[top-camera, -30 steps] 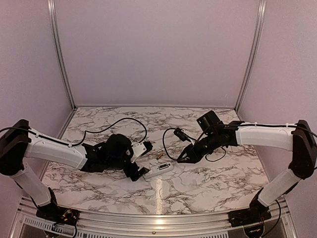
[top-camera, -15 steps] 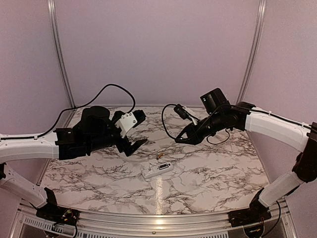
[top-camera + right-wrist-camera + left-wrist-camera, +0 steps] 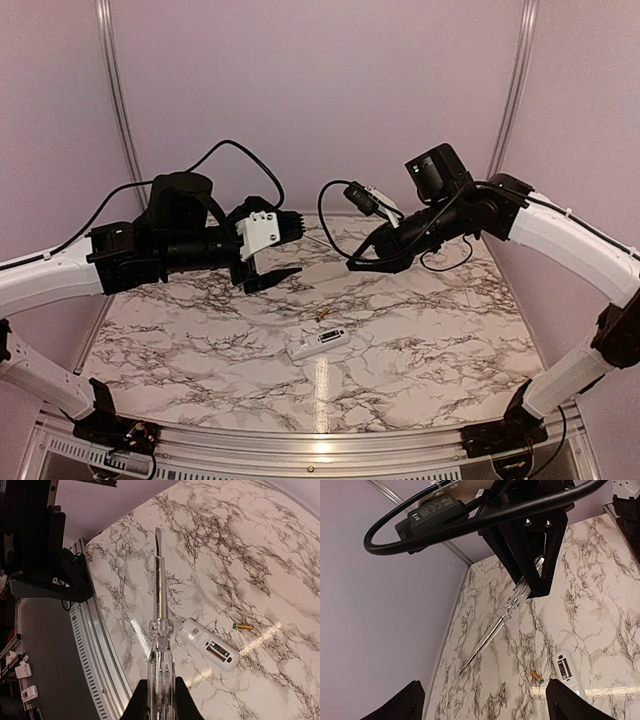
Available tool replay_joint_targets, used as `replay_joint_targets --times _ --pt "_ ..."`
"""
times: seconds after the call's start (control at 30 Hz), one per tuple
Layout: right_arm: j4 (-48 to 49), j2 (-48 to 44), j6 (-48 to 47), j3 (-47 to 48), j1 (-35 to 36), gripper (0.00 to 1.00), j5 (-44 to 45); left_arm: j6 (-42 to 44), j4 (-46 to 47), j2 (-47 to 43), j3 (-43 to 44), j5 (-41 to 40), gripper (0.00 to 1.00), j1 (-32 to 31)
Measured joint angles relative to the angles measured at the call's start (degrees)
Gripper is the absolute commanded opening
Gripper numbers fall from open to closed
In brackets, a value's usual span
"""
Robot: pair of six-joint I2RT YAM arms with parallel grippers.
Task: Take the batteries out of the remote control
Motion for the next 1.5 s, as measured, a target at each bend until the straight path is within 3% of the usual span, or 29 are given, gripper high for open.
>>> replay_joint_targets --times 0.33,0.7,1.23,1.5 --pt "-3.4 -1.0 1.0 3.5 0.9 0.0 -3.3 4.0 -0.2 4.0 3.2 8.8 0.83 0.0" --pt "-4.5 -1.0 3.0 5.5 2.9 0.0 -4.7 5.7 -0.2 6.9 5.6 13.8 0.59 0.0" --pt "-4.9 -1.0 4.4 5.6 2.9 0.0 -6.2 5.1 0.9 8.0 6.0 17.3 0.47 -0.1" --pt "-5.1 -0.8 4.8 5.6 2.9 0.0 -7.1 5.0 2.2 8.6 6.3 17.2 0.27 -0.3"
